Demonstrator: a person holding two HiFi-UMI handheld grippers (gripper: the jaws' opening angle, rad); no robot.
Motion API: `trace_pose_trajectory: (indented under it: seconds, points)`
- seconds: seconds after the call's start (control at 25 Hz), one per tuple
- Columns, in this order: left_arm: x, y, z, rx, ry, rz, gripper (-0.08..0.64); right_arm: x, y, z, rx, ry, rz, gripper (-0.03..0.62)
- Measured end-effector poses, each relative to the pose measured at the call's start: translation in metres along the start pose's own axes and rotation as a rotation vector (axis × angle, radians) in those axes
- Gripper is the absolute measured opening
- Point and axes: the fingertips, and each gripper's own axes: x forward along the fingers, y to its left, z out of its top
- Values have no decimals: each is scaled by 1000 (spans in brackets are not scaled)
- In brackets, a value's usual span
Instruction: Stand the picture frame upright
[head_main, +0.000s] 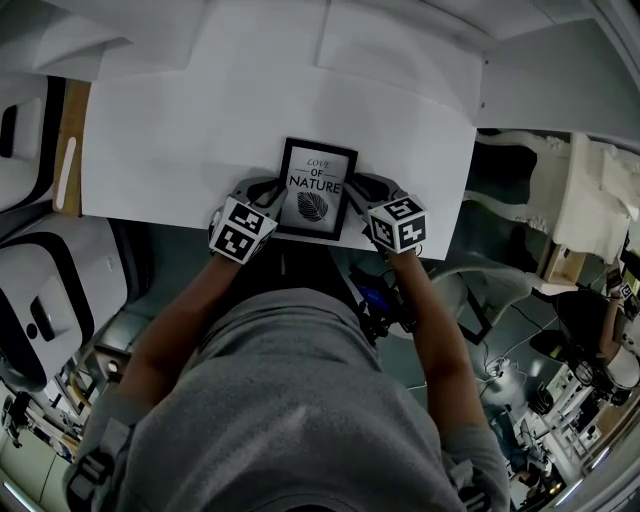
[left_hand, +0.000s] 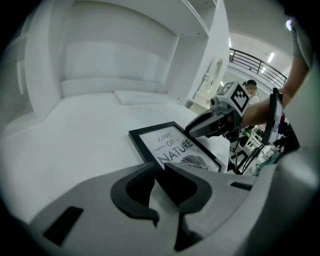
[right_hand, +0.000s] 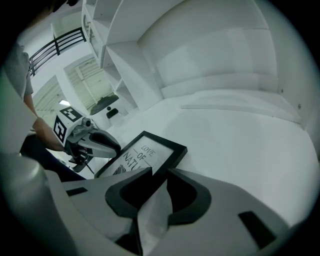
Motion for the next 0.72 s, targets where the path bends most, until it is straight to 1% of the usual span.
trace_pose_trajectory:
  seconds: [0.12,0.24,0.28,0.4,0.56,0.72]
  points:
    - [0,1,0,-15,13,-11,60,0,0,0,21,1,15,106]
    - [-1,4,2,-28,5,5,58,0,-2,0,77,-13,37,106]
    - [-1,5,4,-32,-5,11,60,0,-2,1,81,-26,36,106]
    - [4,9,10,-33,-19,20,60,2,-1,3,48,-46,14,109]
    - [9,11,16,-51,-24,44,61,1,-3,-1,120,-36,0,110]
    - [9,16,21,-72,-32,64,108,1,-1,-3,160,-22,-9,112]
